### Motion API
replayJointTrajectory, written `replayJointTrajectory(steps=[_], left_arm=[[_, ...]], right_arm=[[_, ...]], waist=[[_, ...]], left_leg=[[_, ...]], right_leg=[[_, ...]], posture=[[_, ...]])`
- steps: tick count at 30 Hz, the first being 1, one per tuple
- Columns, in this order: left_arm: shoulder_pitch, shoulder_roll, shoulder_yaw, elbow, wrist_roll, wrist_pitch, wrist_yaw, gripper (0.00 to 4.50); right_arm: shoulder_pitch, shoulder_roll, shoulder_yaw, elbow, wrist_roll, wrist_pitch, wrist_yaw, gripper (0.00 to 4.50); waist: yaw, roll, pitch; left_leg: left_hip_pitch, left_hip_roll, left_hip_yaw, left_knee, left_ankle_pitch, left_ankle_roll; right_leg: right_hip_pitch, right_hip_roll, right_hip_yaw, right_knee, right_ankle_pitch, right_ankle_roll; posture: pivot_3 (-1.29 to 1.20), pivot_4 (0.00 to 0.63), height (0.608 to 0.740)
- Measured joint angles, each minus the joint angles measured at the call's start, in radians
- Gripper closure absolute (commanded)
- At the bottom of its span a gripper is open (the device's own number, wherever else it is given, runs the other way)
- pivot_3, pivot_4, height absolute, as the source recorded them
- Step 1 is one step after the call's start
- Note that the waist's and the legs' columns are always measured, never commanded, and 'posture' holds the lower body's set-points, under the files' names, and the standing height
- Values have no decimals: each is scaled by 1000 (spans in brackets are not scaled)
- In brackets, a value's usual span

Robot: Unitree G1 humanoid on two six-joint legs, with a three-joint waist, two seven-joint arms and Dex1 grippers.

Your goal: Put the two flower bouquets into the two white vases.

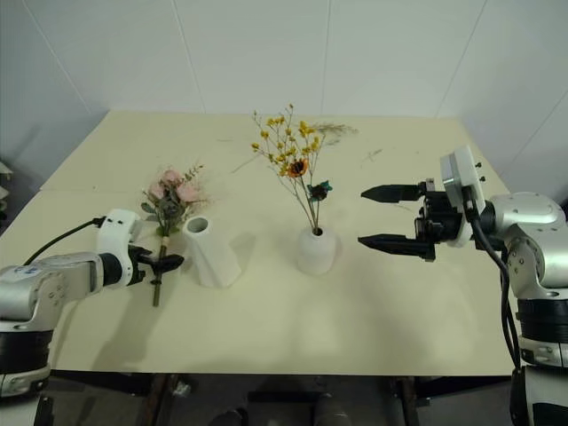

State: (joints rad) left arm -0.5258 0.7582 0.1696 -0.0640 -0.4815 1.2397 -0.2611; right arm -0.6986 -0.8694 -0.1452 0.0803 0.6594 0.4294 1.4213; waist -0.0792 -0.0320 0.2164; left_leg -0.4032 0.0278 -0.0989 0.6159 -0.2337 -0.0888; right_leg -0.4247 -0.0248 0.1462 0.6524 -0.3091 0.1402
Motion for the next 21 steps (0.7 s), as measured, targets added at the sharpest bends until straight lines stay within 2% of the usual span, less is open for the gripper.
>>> replayJointTrajectory(steps=[14,17,21], left_arm=[[-167,-53,-73,200,117,-32,-7,0],[-191,-59,-80,238,141,-43,-13,622],[-213,-65,-85,279,172,-65,-20,1766]], right_arm=[[-7,-17,-4,64,-13,-6,33,44],[-7,-17,-4,68,-14,-11,41,0],[-6,-45,-7,82,-21,-22,66,0]], waist=[[8,0,0],[8,0,0],[8,0,0]], left_leg=[[1,-1,0,5,1,-1],[1,-1,0,6,1,-1],[1,-1,0,6,1,-1]], right_leg=[[2,0,0,1,2,2],[3,0,0,1,2,2],[3,0,0,1,2,3]], posture=[[0,150,740],[0,150,740],[0,150,740]])
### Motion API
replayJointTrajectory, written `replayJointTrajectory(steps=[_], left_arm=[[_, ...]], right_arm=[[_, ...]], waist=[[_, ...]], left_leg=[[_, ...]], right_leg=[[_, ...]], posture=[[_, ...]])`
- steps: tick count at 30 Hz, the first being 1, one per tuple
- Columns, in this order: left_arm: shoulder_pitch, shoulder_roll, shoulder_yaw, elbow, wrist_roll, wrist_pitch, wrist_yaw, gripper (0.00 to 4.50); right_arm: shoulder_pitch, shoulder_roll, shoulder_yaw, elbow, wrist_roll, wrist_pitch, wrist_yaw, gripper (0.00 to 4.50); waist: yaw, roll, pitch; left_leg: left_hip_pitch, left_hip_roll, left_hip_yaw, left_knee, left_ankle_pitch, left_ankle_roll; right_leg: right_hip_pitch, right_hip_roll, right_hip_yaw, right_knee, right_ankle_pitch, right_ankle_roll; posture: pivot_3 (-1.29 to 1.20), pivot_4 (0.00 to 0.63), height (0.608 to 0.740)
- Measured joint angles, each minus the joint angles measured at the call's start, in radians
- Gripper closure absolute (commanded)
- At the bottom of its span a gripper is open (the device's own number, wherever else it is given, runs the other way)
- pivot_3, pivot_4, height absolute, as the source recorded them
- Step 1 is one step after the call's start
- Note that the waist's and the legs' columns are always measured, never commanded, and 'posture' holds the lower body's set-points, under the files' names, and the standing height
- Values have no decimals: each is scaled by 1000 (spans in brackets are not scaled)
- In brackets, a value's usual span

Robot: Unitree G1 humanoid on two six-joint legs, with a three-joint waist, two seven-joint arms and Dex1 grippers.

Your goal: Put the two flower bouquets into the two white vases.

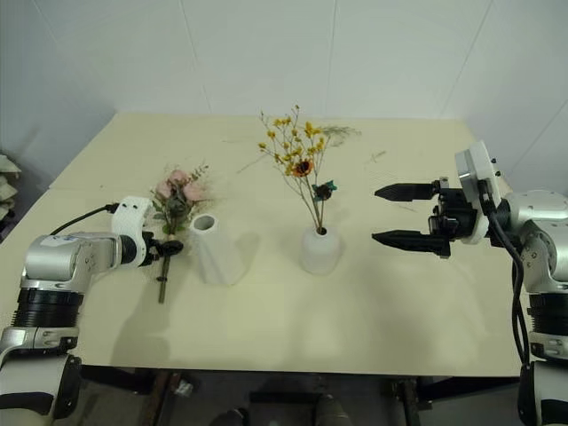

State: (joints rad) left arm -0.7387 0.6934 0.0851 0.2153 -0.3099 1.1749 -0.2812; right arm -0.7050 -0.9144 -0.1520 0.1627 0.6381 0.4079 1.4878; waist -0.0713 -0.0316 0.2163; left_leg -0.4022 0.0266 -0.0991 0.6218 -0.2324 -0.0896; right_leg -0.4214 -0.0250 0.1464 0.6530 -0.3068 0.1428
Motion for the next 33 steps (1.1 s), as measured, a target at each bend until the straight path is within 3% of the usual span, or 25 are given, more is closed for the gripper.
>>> replayJointTrajectory(steps=[9,16,23,28,33], left_arm=[[-28,-14,11,57,35,-138,-30,4387],[-85,-11,82,102,41,-333,-60,4395],[-186,-81,238,165,3,-767,-66,4395],[-190,-127,252,153,-80,-986,-278,4395],[-198,-187,331,126,-362,-964,-561,4395]], right_arm=[[7,-2,-59,9,23,-7,-1,0],[8,-2,-100,6,57,22,-9,0],[37,-27,-130,-28,84,73,-11,0],[74,-28,-132,-49,84,72,-32,0],[121,-27,-137,-83,87,73,-48,0]], waist=[[14,0,0],[14,0,0],[19,0,0],[19,0,0],[13,0,0]], left_leg=[[-1,0,0,0,0,0],[-1,0,0,0,0,0],[-2,0,0,0,0,0],[-2,0,0,0,0,0],[-2,0,0,0,-1,0]], right_leg=[[0,0,0,-1,0,0],[0,0,0,-1,0,0],[0,-1,0,-3,0,1],[0,-1,0,-3,0,1],[0,0,0,-2,0,1]], posture=[[0,150,740],[0,150,740],[0,150,740],[0,150,740],[0,150,740]])
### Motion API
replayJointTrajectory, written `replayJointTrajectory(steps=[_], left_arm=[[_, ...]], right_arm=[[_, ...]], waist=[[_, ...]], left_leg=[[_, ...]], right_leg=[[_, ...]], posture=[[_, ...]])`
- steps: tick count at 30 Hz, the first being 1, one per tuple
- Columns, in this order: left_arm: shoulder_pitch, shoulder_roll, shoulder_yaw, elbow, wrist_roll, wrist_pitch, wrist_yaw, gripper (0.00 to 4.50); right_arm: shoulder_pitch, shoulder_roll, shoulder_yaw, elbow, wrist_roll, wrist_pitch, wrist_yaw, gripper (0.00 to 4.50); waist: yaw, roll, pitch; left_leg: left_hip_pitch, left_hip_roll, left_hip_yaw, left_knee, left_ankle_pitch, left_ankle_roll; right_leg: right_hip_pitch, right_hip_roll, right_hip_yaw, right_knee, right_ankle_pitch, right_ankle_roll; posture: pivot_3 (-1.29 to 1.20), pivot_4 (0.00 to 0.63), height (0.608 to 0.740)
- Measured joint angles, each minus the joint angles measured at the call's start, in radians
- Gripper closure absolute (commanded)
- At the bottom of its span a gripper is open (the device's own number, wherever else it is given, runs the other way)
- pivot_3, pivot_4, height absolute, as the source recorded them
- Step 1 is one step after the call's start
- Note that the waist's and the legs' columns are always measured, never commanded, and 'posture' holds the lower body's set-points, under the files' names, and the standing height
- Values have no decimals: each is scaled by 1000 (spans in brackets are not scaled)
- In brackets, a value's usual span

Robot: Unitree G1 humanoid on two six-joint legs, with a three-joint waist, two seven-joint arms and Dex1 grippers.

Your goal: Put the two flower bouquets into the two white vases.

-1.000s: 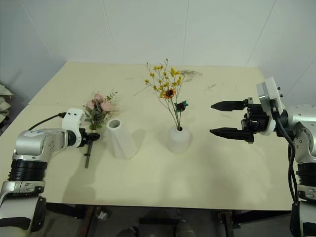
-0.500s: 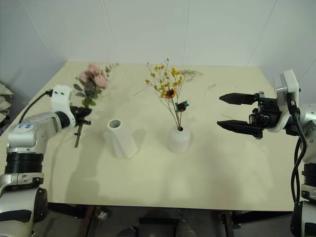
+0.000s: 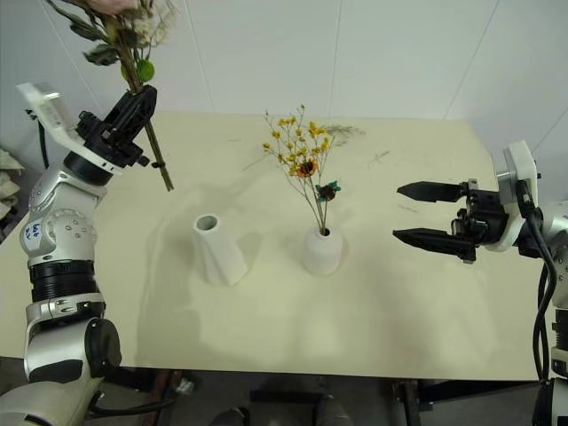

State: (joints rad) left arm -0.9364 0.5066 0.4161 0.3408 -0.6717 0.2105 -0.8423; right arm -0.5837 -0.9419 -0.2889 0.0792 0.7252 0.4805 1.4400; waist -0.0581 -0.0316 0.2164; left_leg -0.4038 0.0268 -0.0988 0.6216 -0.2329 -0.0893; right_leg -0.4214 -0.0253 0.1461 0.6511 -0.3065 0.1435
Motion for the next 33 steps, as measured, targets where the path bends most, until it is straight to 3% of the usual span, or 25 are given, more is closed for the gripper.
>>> replayJointTrajectory(steps=[9,13,33], left_arm=[[5,-6,46,-35,-184,49,-147,4395],[76,6,44,-82,-230,130,-195,4395],[60,-144,-10,-48,-269,177,-201,4395]], right_arm=[[52,-2,-34,-52,29,10,5,0],[84,-2,-35,-81,29,10,0,0],[83,4,-21,-82,18,-4,-42,0]], waist=[[1,0,0],[0,0,0],[2,0,0]], left_leg=[[0,0,0,5,0,1],[3,0,-1,6,-1,1],[4,0,-1,6,-3,4]], right_leg=[[2,0,0,1,0,1],[5,0,0,1,0,1],[10,0,0,-8,2,3]], posture=[[0,150,740],[0,150,740],[0,150,740]])
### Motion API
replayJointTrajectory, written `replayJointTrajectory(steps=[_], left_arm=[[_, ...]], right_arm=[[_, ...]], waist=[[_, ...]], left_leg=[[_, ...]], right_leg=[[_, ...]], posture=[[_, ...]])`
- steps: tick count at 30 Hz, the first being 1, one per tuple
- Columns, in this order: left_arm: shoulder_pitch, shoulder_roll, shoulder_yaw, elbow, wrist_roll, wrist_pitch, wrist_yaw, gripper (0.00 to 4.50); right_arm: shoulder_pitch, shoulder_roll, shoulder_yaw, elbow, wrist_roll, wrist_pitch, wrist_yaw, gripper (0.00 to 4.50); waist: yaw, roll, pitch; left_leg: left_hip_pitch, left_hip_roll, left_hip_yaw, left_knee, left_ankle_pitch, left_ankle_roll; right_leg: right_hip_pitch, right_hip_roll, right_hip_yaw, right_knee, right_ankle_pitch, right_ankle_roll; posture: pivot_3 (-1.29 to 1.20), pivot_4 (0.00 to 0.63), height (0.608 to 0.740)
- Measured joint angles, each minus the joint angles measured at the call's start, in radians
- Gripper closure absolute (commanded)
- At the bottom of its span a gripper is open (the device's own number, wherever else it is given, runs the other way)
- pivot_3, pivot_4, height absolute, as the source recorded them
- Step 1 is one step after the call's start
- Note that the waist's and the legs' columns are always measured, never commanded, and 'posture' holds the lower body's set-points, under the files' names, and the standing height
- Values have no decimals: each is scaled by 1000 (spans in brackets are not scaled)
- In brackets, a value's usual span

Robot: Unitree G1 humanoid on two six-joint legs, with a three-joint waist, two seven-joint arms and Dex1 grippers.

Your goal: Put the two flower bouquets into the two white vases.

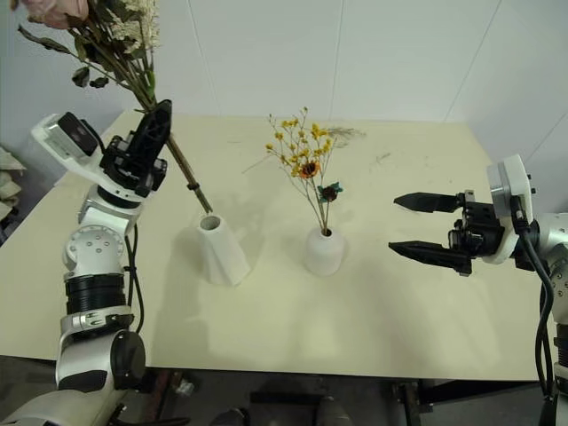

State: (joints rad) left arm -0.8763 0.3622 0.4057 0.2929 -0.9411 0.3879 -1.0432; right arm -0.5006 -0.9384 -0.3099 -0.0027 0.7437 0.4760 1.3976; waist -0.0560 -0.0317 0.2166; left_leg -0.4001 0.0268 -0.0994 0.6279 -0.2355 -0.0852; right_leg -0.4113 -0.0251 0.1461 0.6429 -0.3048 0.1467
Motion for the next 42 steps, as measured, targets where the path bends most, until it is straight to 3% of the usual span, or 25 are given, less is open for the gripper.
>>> replayJointTrajectory(steps=[29,42], left_arm=[[29,56,-66,-1,87,47,-46,4395],[29,56,-75,3,121,40,-64,4395]], right_arm=[[12,5,0,-12,-6,-13,-29,0],[-1,5,-26,-53,112,41,8,0]], waist=[[1,0,0],[1,0,0]], left_leg=[[0,0,0,0,0,0],[0,0,0,-1,0,0]], right_leg=[[0,0,0,-1,0,0],[0,0,0,-2,0,0]], posture=[[0,150,740],[0,150,740]])
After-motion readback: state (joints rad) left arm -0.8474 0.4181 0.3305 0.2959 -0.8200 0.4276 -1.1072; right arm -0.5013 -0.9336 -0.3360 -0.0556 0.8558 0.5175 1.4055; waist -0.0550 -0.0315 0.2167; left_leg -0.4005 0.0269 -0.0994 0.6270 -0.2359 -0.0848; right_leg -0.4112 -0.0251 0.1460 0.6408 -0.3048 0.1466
